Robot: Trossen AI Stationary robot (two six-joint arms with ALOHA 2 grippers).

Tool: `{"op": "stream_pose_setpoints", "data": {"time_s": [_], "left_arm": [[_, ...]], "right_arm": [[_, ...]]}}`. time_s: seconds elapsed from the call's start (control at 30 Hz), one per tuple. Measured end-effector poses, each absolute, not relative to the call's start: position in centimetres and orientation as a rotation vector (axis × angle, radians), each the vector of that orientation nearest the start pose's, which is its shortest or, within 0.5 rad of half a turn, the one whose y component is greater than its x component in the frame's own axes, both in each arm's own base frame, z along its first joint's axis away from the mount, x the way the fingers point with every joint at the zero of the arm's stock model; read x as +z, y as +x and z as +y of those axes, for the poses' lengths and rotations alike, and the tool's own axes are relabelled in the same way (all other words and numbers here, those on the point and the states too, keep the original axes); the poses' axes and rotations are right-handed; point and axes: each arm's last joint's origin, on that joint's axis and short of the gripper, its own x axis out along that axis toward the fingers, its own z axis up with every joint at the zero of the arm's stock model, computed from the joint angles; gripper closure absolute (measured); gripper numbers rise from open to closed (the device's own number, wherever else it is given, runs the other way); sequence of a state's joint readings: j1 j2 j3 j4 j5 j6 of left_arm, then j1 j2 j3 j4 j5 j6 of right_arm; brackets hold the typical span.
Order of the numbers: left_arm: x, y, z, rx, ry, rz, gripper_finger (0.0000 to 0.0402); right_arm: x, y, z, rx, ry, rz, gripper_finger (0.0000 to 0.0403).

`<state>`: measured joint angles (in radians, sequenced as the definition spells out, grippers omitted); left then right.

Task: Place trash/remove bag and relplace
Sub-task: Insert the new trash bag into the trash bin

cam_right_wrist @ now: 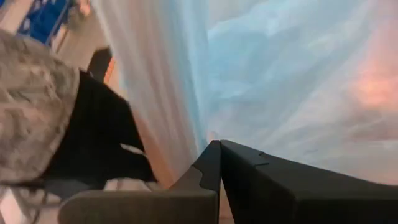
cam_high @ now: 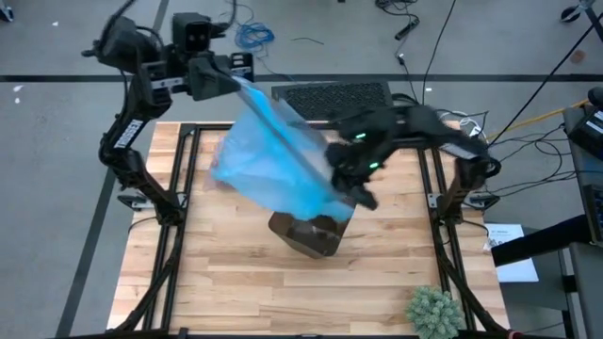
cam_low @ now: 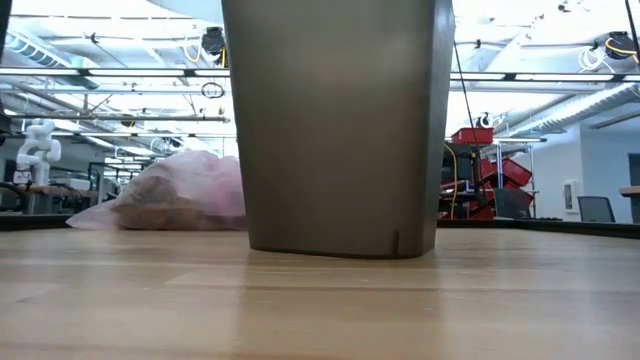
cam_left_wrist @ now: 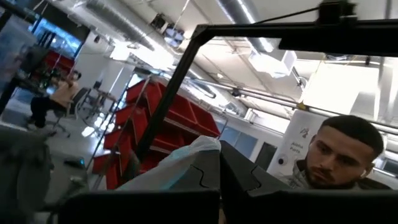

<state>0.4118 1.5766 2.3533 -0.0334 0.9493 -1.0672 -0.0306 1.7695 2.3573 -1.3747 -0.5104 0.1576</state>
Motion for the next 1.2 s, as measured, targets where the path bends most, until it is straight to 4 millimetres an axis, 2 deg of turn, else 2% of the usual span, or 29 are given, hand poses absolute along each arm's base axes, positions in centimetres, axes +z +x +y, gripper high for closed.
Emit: {"op": "stream_pose_setpoints", "data": {"time_s": [0.17, 0.3, 0.4, 0.53, 0.63, 0.7, 0.83, 0.9, 1.13, 1.2], "left_arm": [[64.4, 19.8, 6.1, -0.748, -0.517, -0.271, 0.0401], [64.3, 20.0, 6.0, -0.755, -0.525, -0.261, 0.0401], [64.1, 20.7, 5.9, -0.769, -0.536, -0.244, 0.0401], [63.8, 21.6, 5.6, -0.790, -0.551, -0.226, 0.0401], [63.5, 22.5, 5.4, -0.796, -0.562, -0.220, 0.0401], [63.3, 23.1, 5.4, -0.797, -0.572, -0.215, 0.0401], [62.9, 24.0, 5.6, -0.781, -0.570, -0.222, 0.0401], [62.9, 24.0, 5.6, -0.779, -0.569, -0.229, 0.0401], [63.1, 23.9, 5.5, -0.780, -0.559, -0.250, 0.0401], [63.1, 23.9, 5.5, -0.777, -0.562, -0.250, 0.0401]], "right_arm": [[51.6, 25.5, 0.6, 0.297, 0.413, 0.699, 0.0403], [54.6, 22.1, 0.5, 0.265, 0.414, 0.494, 0.0403], [56.8, 20.5, 0.5, 0.279, 0.378, 0.299, 0.0403], [59.2, 19.9, 0.4, 0.284, 0.293, 0.060, 0.0403], [59.6, 21.5, 0.3, 0.283, 0.224, -0.020, 0.0403], [58.9, 23.7, 0.3, 0.284, 0.191, -0.011, 0.0403], [56.0, 29.2, 0.2, 0.283, 0.135, 0.099, 0.0403], [54.6, 31.3, 0.1, 0.282, 0.116, 0.145, 0.0403], [53.3, 35.2, -0.6, 0.218, 0.035, 0.086, 0.0403], [53.4, 35.7, -0.7, 0.203, 0.020, 0.049, 0.0403]]}}
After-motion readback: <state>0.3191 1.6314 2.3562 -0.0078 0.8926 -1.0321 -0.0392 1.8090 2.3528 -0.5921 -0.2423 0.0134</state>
